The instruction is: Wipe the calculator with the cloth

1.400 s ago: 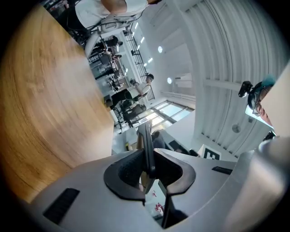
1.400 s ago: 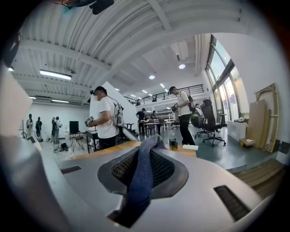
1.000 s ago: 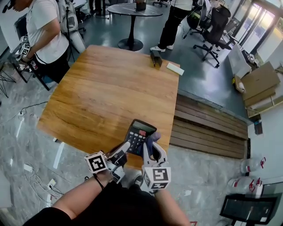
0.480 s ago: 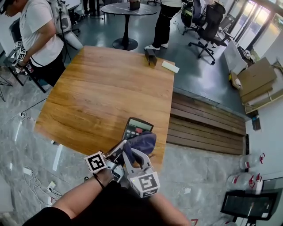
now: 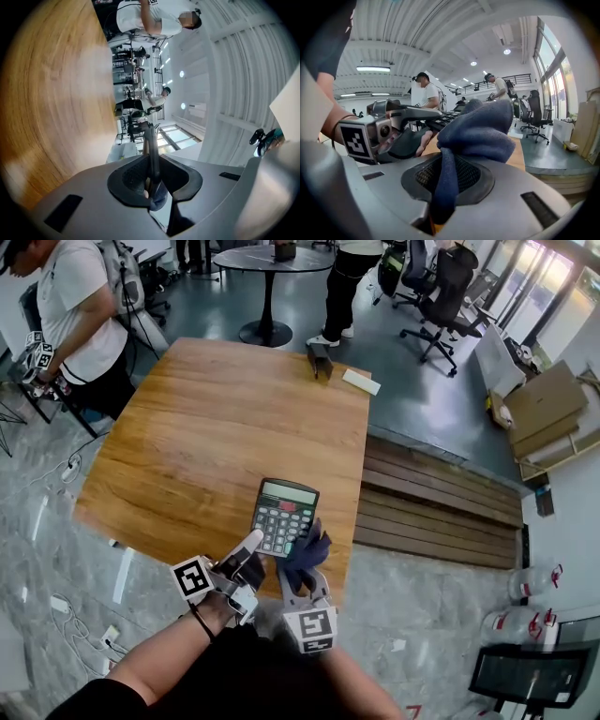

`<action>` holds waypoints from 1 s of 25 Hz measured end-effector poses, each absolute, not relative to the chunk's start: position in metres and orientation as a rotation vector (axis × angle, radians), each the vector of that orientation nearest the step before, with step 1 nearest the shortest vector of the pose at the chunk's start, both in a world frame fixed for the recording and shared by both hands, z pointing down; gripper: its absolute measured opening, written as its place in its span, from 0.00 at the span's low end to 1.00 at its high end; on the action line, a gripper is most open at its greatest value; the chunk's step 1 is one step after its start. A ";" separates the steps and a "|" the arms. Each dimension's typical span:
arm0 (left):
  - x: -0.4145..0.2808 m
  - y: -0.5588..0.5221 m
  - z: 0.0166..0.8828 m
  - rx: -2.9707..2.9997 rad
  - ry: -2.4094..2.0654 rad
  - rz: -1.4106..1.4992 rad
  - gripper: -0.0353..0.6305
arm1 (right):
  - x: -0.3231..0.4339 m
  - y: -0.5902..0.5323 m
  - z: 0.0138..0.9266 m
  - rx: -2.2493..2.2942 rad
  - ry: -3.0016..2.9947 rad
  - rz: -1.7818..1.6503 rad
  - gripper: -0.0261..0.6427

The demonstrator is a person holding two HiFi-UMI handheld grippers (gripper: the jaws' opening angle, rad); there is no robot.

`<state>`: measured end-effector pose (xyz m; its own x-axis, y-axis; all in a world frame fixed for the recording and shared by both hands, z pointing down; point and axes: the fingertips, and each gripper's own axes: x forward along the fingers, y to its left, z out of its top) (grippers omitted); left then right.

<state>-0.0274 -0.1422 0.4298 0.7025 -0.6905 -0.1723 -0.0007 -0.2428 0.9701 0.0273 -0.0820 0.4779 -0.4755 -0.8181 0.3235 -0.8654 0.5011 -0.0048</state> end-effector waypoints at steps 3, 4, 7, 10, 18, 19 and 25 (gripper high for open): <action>-0.020 -0.135 0.428 1.640 -0.505 -0.741 0.16 | 0.033 -0.089 0.472 1.460 -2.486 0.153 0.13; -0.018 -0.134 0.428 1.621 -0.492 -0.744 0.16 | 0.033 -0.091 0.470 1.464 -2.502 0.127 0.13; -0.012 -0.127 0.429 1.589 -0.457 -0.737 0.16 | 0.026 -0.095 0.467 1.451 -2.532 0.077 0.13; -0.005 -0.119 0.429 1.583 -0.429 -0.714 0.16 | 0.018 -0.098 0.469 1.435 -2.540 0.058 0.13; -0.009 -0.119 0.434 1.569 -0.430 -0.696 0.16 | 0.017 -0.102 0.468 1.339 -2.503 -0.183 0.13; -0.010 -0.120 0.434 1.568 -0.427 -0.700 0.16 | 0.021 -0.103 0.466 1.346 -2.490 -0.210 0.13; -0.008 -0.110 0.430 1.524 -0.374 -0.710 0.16 | 0.073 -0.130 0.461 1.479 -2.364 -0.301 0.13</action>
